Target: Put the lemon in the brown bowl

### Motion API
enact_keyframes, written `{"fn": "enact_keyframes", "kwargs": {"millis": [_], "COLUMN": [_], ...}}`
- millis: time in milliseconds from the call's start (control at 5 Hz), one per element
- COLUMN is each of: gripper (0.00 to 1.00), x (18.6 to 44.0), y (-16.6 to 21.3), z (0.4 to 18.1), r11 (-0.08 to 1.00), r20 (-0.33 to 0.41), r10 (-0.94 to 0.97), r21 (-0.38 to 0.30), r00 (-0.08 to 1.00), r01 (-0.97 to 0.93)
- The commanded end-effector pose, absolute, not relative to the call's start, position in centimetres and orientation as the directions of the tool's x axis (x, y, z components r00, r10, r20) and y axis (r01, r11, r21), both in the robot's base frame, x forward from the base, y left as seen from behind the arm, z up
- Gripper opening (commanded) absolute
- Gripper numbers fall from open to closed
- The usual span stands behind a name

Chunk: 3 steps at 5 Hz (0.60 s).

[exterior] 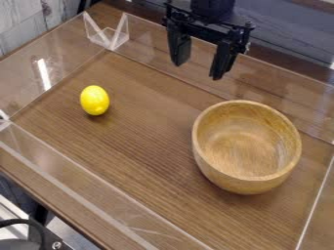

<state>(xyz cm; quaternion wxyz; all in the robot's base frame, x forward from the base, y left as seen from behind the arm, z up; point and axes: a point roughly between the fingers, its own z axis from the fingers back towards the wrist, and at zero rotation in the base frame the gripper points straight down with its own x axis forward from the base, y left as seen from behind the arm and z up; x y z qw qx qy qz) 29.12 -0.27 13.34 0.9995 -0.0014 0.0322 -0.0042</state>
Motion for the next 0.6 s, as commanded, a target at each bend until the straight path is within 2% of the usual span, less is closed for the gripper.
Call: {"fn": "enact_keyframes", "kwargs": {"millis": [0, 400], "gripper": [1.00, 1.00], "x": [28.9, 26.7], "y": [0.0, 6.0], "z": [12.7, 13.1], "r11": [1.000, 0.964], "r20": [-0.083, -0.043], "r10": [0.012, 0.263], "r21": [-0.003, -0.016], "r00": [0.996, 0.964], "r01": [-0.012, -0.264]}}
